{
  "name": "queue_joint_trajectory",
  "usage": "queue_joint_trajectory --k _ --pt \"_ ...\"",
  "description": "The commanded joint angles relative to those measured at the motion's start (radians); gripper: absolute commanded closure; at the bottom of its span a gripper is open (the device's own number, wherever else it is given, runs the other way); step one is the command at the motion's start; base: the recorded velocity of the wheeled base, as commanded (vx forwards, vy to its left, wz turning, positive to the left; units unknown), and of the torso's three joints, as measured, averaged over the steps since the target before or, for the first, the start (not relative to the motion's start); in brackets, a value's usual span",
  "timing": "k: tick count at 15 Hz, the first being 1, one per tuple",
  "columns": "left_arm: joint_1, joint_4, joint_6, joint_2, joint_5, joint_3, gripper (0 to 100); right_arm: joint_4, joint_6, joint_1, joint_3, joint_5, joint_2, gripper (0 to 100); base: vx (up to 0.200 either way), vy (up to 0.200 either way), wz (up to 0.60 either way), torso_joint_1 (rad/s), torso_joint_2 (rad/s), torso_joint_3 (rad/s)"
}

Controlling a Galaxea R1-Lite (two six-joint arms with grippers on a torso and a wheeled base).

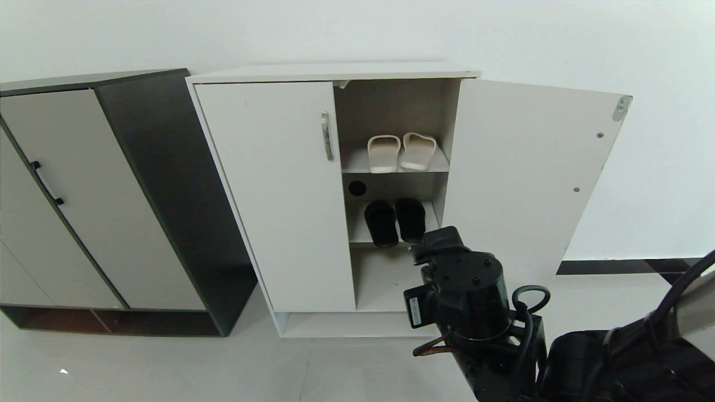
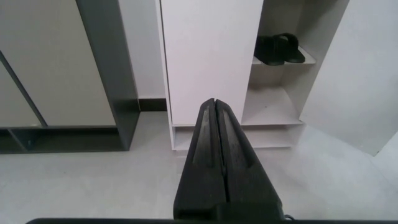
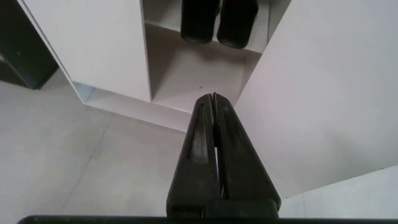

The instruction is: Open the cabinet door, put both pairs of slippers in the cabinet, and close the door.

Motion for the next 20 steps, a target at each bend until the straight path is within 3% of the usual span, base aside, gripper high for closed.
queue_joint_trajectory --k 1,6,20 --pt "0.0 0.0 -0.001 0.001 0.0 0.0 100 -0.001 0.0 0.0 0.0 0.0 0.005 100 0.0 0.0 0.0 0.0 0.0 0.0" --pt "0.0 0.0 -0.001 0.001 0.0 0.0 100 -0.001 0.0 0.0 0.001 -0.002 0.005 100 0.0 0.0 0.0 0.008 -0.14 -0.209" --pt "0.0 0.0 0.001 0.001 0.0 0.0 100 -0.001 0.001 -0.003 0.014 -0.002 0.022 100 0.0 0.0 0.0 0.119 -0.49 -0.34"
